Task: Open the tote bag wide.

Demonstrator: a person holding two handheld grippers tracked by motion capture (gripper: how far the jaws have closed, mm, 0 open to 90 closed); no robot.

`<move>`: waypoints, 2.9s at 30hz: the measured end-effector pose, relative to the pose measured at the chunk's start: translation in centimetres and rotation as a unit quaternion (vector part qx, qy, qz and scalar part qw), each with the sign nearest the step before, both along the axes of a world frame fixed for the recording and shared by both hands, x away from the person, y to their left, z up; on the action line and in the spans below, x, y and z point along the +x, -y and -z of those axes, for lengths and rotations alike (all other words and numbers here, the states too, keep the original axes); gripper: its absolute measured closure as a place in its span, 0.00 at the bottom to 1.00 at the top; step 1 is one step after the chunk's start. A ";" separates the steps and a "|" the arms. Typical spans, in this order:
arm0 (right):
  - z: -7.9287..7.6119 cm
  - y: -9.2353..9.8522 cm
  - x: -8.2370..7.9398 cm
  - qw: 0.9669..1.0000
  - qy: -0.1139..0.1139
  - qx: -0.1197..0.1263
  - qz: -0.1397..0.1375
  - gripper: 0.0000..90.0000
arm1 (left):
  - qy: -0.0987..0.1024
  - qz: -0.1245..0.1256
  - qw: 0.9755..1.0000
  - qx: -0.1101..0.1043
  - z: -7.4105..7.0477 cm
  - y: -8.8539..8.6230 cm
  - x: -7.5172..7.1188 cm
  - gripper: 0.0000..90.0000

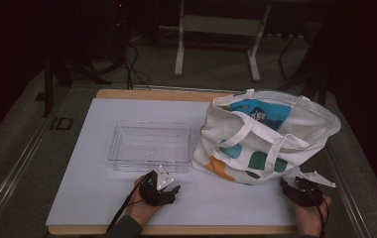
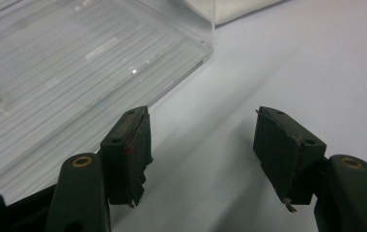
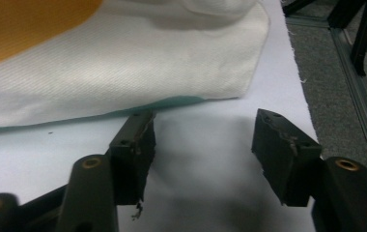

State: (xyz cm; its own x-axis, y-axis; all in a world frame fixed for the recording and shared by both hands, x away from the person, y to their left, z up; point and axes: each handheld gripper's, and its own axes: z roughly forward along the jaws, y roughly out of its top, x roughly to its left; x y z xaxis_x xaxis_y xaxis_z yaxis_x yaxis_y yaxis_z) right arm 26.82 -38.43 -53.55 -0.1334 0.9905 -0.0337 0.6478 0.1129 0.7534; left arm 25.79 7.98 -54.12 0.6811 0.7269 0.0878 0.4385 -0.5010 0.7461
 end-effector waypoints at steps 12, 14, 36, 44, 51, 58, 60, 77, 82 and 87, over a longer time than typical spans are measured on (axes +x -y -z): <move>-0.2 0.1 -0.2 1.000 -0.004 0.016 -0.022 0.54 | -0.017 0.006 1.000 -0.013 0.0 -0.3 0.3 0.46; -0.2 0.1 -0.2 1.000 -0.007 0.018 -0.025 0.55 | -0.020 0.008 1.000 -0.015 0.0 -0.3 0.3 0.47; -2.8 0.0 -1.3 0.996 0.020 0.063 -0.063 0.58 | -0.028 0.057 0.997 -0.046 -2.1 -0.5 -0.6 0.57; -4.1 -0.2 -1.7 0.993 0.023 0.075 -0.086 0.59 | -0.018 0.067 0.995 -0.071 -3.6 -0.6 -0.8 0.57; -5.2 -0.1 -1.7 0.990 0.029 0.090 -0.105 0.56 | -0.004 0.081 0.994 -0.073 -4.9 -0.4 -0.7 0.56; -6.0 0.1 -1.8 0.988 0.035 0.103 -0.113 0.53 | -0.003 0.095 0.992 -0.078 -6.1 0.1 -0.4 0.56; -6.2 0.1 -1.7 0.986 0.040 0.111 -0.116 0.53 | 0.000 0.098 0.992 -0.082 -6.6 0.1 -0.3 0.56; -7.1 0.5 -0.7 0.978 0.067 0.154 -0.121 0.55 | 0.017 0.097 0.993 -0.070 -9.1 1.1 1.6 0.56; -7.1 0.2 -0.4 0.978 0.080 0.158 -0.110 0.65 | 0.031 0.095 0.993 -0.060 -10.6 1.6 3.1 0.58; -7.2 0.3 -0.5 0.977 0.085 0.162 -0.108 0.72 | 0.044 0.091 0.993 -0.057 -12.1 2.5 5.0 0.59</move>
State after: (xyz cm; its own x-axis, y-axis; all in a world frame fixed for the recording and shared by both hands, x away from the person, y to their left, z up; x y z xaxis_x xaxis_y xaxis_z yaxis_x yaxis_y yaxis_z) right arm 26.30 -38.77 -46.39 -0.3600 0.9025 0.2364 0.4975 -0.0286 0.8670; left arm 30.79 5.47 -41.98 0.7953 0.6014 0.0768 0.2797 -0.4764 0.8335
